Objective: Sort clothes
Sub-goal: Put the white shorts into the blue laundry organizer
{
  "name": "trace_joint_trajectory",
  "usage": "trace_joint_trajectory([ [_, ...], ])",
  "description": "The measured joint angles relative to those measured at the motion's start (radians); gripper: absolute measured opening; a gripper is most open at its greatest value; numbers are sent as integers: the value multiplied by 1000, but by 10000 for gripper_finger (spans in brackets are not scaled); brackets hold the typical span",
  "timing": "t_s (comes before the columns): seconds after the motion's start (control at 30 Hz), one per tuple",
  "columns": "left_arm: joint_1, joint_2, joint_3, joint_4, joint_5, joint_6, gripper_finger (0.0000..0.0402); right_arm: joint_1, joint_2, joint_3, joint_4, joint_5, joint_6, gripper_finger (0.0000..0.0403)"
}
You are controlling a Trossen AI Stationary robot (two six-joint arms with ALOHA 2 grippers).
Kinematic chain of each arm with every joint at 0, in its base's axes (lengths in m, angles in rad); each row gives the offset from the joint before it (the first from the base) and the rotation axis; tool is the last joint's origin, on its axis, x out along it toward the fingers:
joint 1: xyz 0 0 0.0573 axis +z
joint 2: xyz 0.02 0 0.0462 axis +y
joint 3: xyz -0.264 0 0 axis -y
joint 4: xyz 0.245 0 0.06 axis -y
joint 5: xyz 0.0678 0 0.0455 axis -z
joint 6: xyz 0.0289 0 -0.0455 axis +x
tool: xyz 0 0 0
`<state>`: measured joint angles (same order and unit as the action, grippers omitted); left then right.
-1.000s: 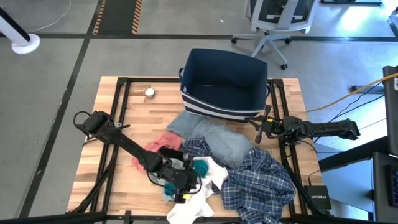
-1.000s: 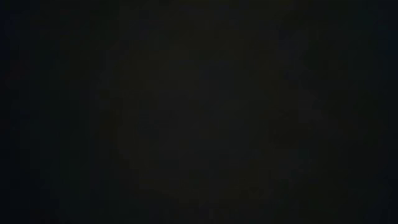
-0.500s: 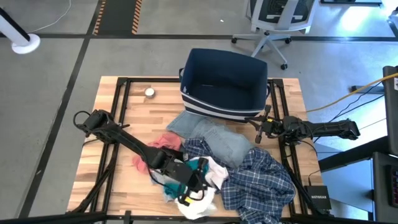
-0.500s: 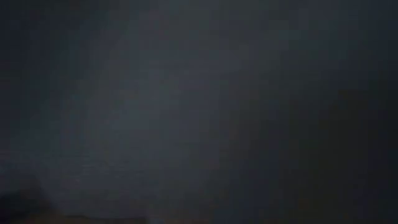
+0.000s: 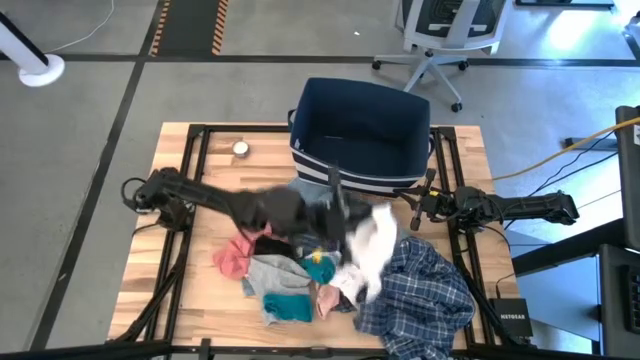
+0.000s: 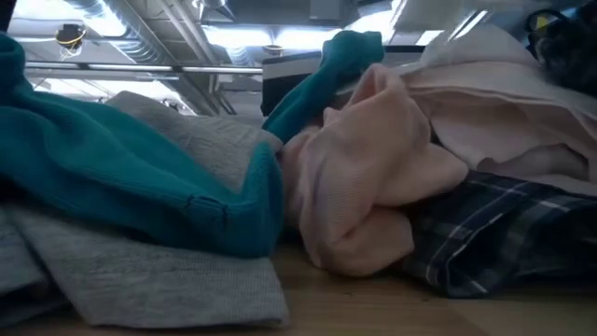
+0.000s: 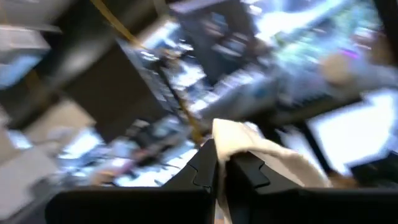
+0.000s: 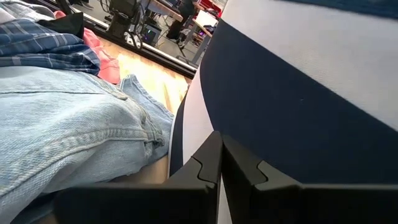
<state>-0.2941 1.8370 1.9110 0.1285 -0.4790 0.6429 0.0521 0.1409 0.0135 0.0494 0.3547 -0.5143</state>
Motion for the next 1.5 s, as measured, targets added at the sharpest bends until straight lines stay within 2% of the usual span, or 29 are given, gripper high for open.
trace_joint_trajectory([
  [0.27, 192, -1, 192, 48, -3, 126, 3, 0, 0, 0, 0, 0, 0, 19],
  [0.4, 319, -1, 212, 47, -3, 114, 9, 0, 0, 0, 0, 0, 0, 19],
  [0.47, 380, -1, 210, 9, -4, 53, 11, 0, 0, 0, 0, 0, 0, 19],
  [0.7, 537, 3, 208, -303, 4, -183, 12, 0, 0, 0, 0, 0, 0, 19],
  [0.97, 613, 6, 206, -670, 5, -372, 18, 0, 0, 0, 0, 0, 0, 19],
  [1.1, 613, 6, 206, -810, 40, -383, 53, 0, 0, 0, 0, 0, 0, 19],
  [1.3, 596, 5, 215, -958, 42, -375, 136, 0, 0, 0, 0, 0, 0, 19],
  [1.5, 525, -31, 320, -1130, 42, -367, 191, 0, 0, 0, 0, 0, 0, 19],
])
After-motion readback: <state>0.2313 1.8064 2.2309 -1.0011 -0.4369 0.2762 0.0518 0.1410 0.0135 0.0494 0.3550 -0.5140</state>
